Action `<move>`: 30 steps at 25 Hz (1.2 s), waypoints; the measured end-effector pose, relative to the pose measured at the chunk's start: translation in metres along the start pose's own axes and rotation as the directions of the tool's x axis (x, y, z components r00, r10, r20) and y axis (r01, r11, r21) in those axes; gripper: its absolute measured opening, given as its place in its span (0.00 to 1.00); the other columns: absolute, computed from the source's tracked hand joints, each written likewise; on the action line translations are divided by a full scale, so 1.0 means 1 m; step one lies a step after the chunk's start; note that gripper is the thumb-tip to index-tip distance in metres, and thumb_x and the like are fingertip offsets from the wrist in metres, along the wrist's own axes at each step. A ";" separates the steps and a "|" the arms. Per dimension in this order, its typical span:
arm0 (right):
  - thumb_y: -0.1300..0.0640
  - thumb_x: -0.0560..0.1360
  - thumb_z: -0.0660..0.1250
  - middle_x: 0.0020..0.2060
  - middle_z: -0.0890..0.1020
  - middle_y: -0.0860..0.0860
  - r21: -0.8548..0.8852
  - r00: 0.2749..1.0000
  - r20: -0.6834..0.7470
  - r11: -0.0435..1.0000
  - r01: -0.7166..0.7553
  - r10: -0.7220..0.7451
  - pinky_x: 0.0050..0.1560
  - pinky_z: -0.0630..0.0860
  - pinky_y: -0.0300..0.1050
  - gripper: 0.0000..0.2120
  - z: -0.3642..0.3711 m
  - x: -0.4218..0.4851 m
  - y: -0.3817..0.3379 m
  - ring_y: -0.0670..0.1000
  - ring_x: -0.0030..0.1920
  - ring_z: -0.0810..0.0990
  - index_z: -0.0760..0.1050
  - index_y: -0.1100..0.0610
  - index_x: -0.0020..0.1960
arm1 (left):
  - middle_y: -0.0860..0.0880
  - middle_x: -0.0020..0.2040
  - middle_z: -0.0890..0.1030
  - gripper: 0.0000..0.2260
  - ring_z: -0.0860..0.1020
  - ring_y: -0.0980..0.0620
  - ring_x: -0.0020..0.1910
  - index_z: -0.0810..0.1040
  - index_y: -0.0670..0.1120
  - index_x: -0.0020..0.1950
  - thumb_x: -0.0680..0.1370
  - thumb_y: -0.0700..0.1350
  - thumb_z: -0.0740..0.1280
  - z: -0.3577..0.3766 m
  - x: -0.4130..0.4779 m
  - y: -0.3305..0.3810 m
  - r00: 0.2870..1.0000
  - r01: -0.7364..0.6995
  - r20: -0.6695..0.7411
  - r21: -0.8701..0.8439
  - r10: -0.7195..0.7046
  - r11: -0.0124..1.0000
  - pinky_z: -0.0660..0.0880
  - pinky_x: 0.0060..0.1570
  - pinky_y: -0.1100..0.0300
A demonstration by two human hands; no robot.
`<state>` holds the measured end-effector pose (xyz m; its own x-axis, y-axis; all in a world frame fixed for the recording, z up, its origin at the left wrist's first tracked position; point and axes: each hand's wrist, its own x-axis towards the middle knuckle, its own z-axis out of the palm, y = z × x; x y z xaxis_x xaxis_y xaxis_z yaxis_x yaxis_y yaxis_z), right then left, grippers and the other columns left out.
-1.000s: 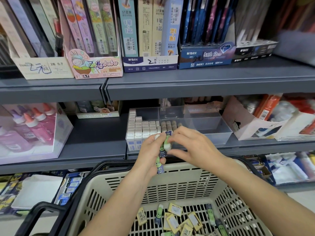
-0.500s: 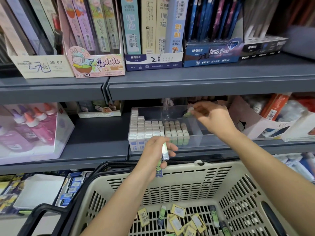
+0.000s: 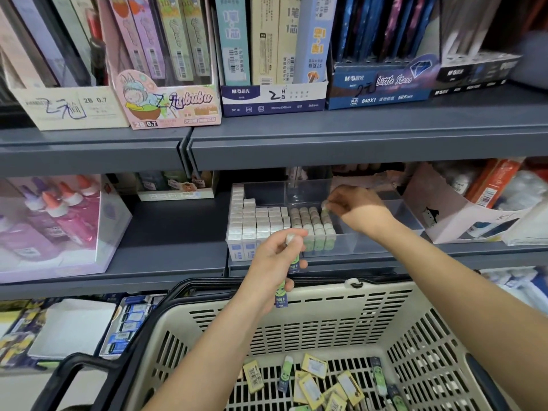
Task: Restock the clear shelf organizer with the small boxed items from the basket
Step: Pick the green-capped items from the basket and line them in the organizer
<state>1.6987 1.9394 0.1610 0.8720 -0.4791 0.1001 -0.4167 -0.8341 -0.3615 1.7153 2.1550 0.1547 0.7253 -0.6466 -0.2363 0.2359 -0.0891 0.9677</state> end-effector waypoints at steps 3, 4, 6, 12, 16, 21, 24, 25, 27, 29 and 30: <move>0.50 0.77 0.59 0.52 0.82 0.53 -0.152 0.999 0.030 0.988 0.023 -0.019 0.49 0.73 0.47 0.09 0.009 0.003 -0.002 0.57 0.51 0.79 0.75 0.50 0.53 | 0.50 0.48 0.79 0.08 0.79 0.55 0.40 0.78 0.55 0.54 0.80 0.47 0.61 -0.003 0.001 -0.001 1.000 -0.006 -0.006 -0.018 0.006 1.000 0.63 0.21 0.67; 0.51 0.78 0.58 0.51 0.82 0.54 -0.172 0.999 0.037 0.985 0.029 -0.023 0.47 0.71 0.47 0.08 0.011 0.004 -0.003 0.58 0.50 0.78 0.74 0.50 0.53 | 0.51 0.46 0.80 0.08 0.79 0.55 0.39 0.78 0.55 0.54 0.80 0.47 0.61 -0.003 0.001 -0.002 1.000 -0.011 -0.004 -0.020 0.011 1.000 0.63 0.20 0.67; 0.52 0.78 0.57 0.51 0.81 0.55 -0.180 0.997 0.066 0.983 0.042 -0.030 0.46 0.70 0.46 0.07 0.011 0.004 -0.004 0.59 0.50 0.78 0.72 0.51 0.53 | 0.53 0.39 0.82 0.08 0.79 0.57 0.38 0.78 0.54 0.55 0.80 0.48 0.60 -0.004 0.001 -0.002 1.000 -0.020 0.009 -0.016 0.021 1.000 0.63 0.20 0.66; 0.54 0.77 0.61 0.50 0.82 0.52 -0.042 0.998 -0.010 0.997 0.068 -0.068 0.51 0.75 0.45 0.09 -0.008 -0.017 -0.017 0.55 0.50 0.79 0.76 0.52 0.55 | 0.51 0.32 0.81 0.07 0.79 0.55 0.32 0.74 0.44 0.52 0.80 0.43 0.57 -0.006 0.005 0.002 0.995 0.092 -0.018 -0.128 -0.095 0.987 0.60 0.19 0.66; 0.52 0.75 0.64 0.42 0.83 0.45 0.203 0.970 -0.030 0.948 0.244 -0.243 0.41 0.67 0.26 0.08 -0.011 -0.058 -0.041 0.39 0.39 0.77 0.81 0.51 0.50 | 0.50 0.42 0.84 0.07 0.81 0.56 0.35 0.75 0.45 0.56 0.81 0.46 0.61 -0.001 -0.001 0.005 0.999 0.053 0.001 -0.077 -0.053 0.996 0.61 0.18 0.67; 0.55 0.74 0.67 0.34 0.81 0.43 0.431 0.979 0.086 0.893 0.129 -0.183 0.41 0.74 0.30 0.03 -0.017 -0.087 -0.047 0.39 0.34 0.78 0.80 0.50 0.44 | 0.48 0.46 0.83 0.09 0.81 0.55 0.38 0.70 0.46 0.57 0.78 0.44 0.65 0.013 -0.008 0.001 1.000 0.020 0.010 0.025 -0.020 0.999 0.62 0.18 0.67; 0.60 0.73 0.69 0.31 0.81 0.45 0.511 0.974 0.188 0.860 0.015 -0.128 0.37 0.75 0.34 0.05 -0.039 -0.089 -0.034 0.40 0.29 0.78 0.78 0.51 0.40 | 0.50 0.49 0.81 0.07 0.81 0.57 0.38 0.71 0.48 0.52 0.77 0.47 0.66 0.024 -0.007 0.000 1.000 0.016 0.020 0.101 -0.018 0.995 0.63 0.19 0.67; 0.60 0.73 0.69 0.31 0.81 0.45 0.519 0.982 0.151 0.855 0.017 -0.112 0.37 0.75 0.34 0.06 -0.049 -0.086 -0.028 0.41 0.29 0.78 0.78 0.51 0.40 | 0.51 0.49 0.80 0.05 0.81 0.56 0.39 0.72 0.48 0.51 0.78 0.48 0.65 0.026 -0.006 0.001 1.000 0.016 0.007 0.098 -0.017 0.995 0.64 0.20 0.67; 0.60 0.73 0.68 0.34 0.82 0.48 0.514 0.999 0.029 0.858 0.025 -0.046 0.40 0.76 0.39 0.05 -0.066 -0.075 -0.015 0.44 0.31 0.78 0.78 0.51 0.41 | 0.50 0.50 0.78 0.02 0.79 0.54 0.42 0.73 0.47 0.49 0.79 0.44 0.62 0.026 -0.002 0.003 0.999 0.031 -0.033 0.006 -0.031 0.999 0.66 0.23 0.66; 0.56 0.74 0.68 0.36 0.82 0.49 0.356 0.999 -0.048 0.934 0.023 -0.006 0.42 0.74 0.40 0.03 -0.071 -0.064 -0.006 0.45 0.34 0.77 0.79 0.51 0.42 | 0.48 0.48 0.77 0.07 0.76 0.52 0.43 0.72 0.45 0.47 0.75 0.35 0.59 0.025 0.001 0.002 0.998 0.039 -0.048 -0.093 -0.043 0.995 0.69 0.31 0.62; 0.54 0.74 0.67 0.36 0.81 0.48 0.224 0.998 -0.067 0.974 0.026 -0.011 0.42 0.72 0.40 0.03 -0.068 -0.059 -0.004 0.46 0.36 0.77 0.79 0.51 0.43 | 0.48 0.47 0.75 0.10 0.74 0.52 0.43 0.72 0.45 0.46 0.73 0.32 0.58 0.024 0.001 0.002 0.998 0.030 -0.057 -0.077 -0.034 0.997 0.69 0.35 0.61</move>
<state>1.6311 1.9525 0.2191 0.8575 -0.4869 0.1661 -0.3258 -0.7638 -0.5571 1.7007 2.1358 0.1582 0.7526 -0.5988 -0.2740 0.3065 -0.0498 0.9506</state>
